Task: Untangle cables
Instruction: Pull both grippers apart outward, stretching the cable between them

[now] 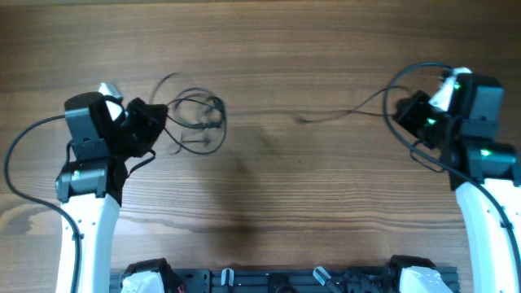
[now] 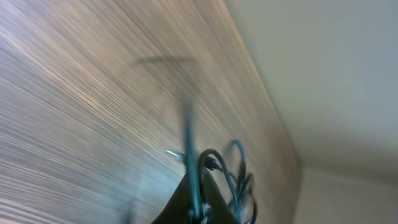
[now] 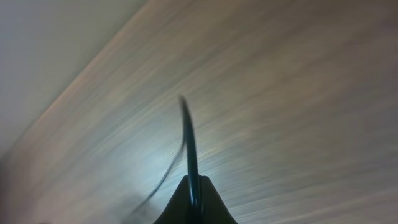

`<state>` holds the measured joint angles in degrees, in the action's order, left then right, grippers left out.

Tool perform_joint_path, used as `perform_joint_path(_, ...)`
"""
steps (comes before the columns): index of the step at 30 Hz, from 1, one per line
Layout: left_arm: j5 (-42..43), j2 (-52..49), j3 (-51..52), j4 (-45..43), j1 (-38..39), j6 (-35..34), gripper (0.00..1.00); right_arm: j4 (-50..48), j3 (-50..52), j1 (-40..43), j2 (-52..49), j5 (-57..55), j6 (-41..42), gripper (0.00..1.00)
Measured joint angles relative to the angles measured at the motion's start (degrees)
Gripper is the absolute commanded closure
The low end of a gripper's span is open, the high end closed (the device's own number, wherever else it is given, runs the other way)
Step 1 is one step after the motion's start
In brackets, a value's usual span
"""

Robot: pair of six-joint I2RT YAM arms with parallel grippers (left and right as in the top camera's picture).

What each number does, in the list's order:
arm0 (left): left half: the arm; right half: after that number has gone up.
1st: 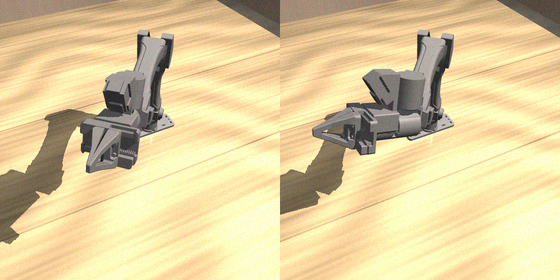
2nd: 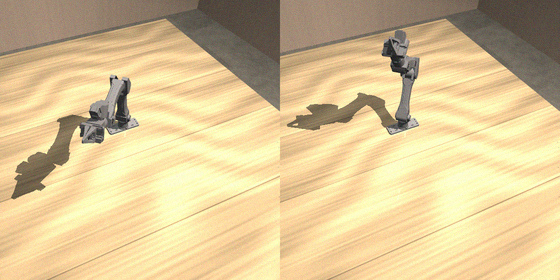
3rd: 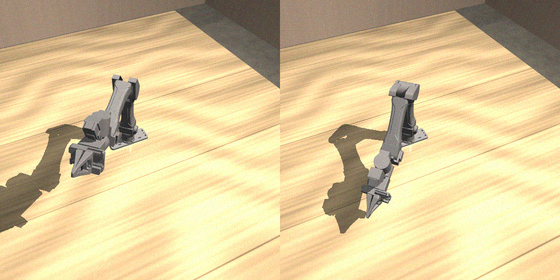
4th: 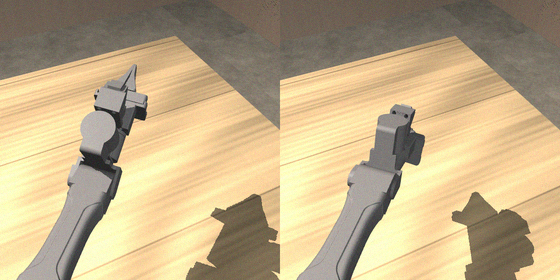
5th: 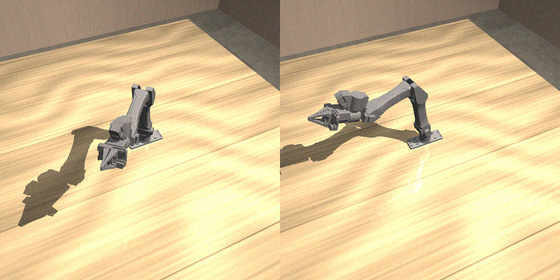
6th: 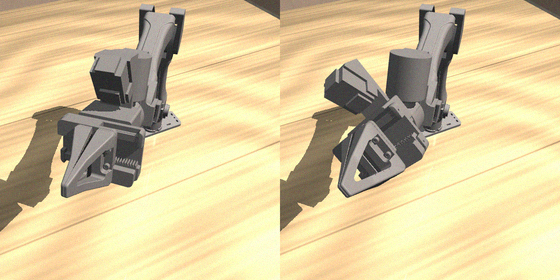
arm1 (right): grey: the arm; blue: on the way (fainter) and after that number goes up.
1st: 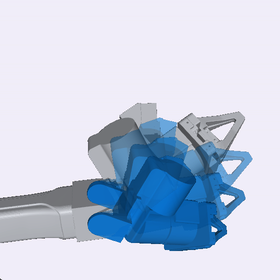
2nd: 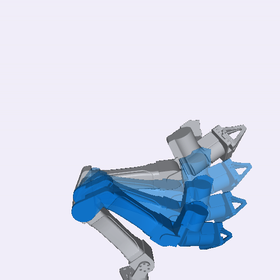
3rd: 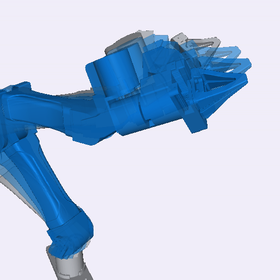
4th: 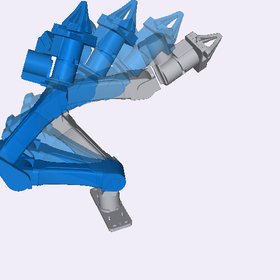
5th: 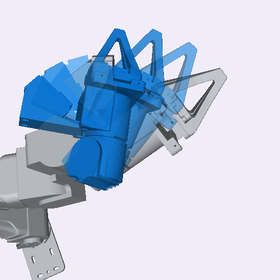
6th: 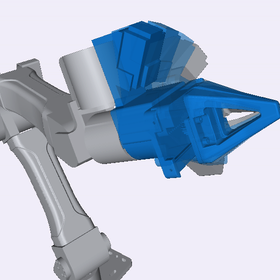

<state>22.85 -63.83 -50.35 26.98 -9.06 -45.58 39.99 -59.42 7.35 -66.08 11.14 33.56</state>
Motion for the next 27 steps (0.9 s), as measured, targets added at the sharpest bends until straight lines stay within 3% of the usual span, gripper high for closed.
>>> perform_joint_path(7,-3.45,-0.72,0.02,1.31,-0.17,-1.20,0.96,0.98,0.00,1.86,0.00,-0.48,1.03,0.96)
perform_joint_path(12,-9.29,-3.89,0.04,2.86,2.29,0.85,0.96,3.02,-0.39,2.82,-0.37,-10.45,4.66,0.95)
perform_joint_path(17,-14.47,-3.89,0.04,3.08,-11.15,0.46,0.96,6.36,-6.40,8.98,-0.37,-14.08,6.25,0.95)
perform_joint_path(21,-10.54,-3.89,0.04,3.50,-20.44,-2.36,0.96,7.10,-8.00,11.10,-0.09,-14.03,6.97,0.95)
perform_joint_path(27,-5.44,-3.96,0.04,3.89,-23.32,-4.72,0.96,7.61,-8.00,11.58,-0.11,-13.03,7.82,0.90)
